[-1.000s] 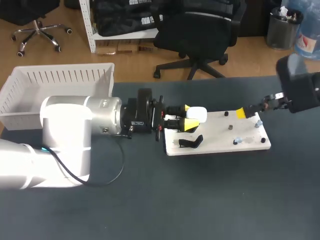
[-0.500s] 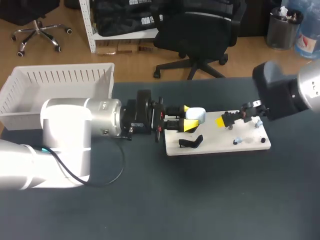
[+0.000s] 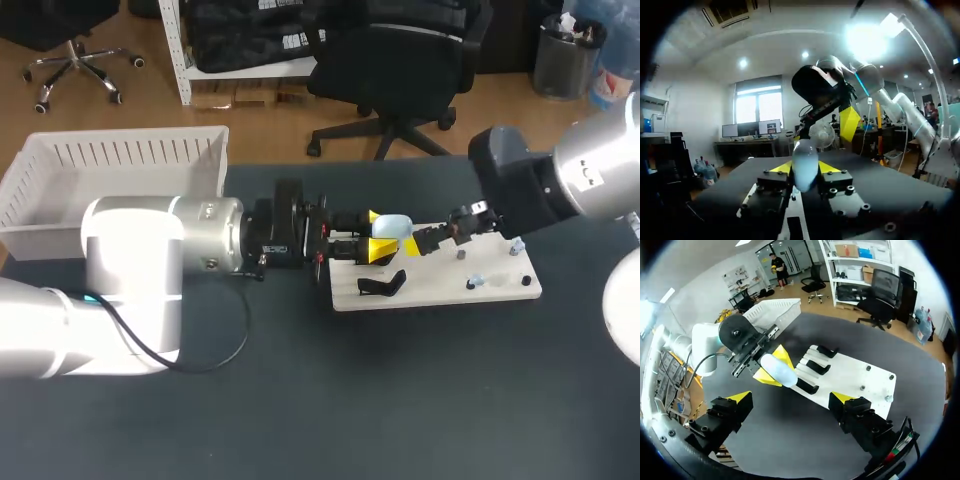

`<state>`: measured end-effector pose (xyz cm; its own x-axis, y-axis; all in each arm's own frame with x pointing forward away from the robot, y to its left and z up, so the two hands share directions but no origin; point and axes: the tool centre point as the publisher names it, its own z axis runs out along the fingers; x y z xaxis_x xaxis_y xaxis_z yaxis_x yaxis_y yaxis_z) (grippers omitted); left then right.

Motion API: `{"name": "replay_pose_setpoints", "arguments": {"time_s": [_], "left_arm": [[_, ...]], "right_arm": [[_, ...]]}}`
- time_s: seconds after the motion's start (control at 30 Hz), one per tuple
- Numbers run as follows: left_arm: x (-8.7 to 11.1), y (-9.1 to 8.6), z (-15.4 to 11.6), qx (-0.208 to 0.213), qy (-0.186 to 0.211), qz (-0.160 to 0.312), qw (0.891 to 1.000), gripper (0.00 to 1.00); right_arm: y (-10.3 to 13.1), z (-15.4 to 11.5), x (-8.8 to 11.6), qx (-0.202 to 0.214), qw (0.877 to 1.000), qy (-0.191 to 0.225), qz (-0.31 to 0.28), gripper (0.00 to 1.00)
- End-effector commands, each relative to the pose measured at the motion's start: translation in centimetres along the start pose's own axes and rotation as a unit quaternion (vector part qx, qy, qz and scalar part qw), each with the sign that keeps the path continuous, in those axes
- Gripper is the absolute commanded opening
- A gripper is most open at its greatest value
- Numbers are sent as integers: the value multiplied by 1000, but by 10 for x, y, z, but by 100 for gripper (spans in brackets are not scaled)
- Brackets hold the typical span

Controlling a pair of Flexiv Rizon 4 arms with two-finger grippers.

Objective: Pick up each earbud case from the left stands, insert the matching earbuds, close the lid, and place the case in the box.

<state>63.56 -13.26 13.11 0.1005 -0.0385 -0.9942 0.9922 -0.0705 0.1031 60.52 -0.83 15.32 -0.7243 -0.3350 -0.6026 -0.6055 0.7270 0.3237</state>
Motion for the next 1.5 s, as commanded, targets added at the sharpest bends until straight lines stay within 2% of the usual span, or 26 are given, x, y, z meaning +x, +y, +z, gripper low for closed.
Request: {"name": "replay_pose_setpoints", "arguments": {"time_s": [0.03,1.07,1.5], "left_arm": [[1,-1,0,-2,-2,2,1000,0],[1,-1,0,-2,-2,2,1000,0],[1,-1,0,-2,-2,2,1000,0]], "right_arm": [[-4,10,-9,-10,1000,8,0,100],[-17,25,-16,-3,1000,26,17,100],[-19,13,-29,9,1000,9,16,100]]}}
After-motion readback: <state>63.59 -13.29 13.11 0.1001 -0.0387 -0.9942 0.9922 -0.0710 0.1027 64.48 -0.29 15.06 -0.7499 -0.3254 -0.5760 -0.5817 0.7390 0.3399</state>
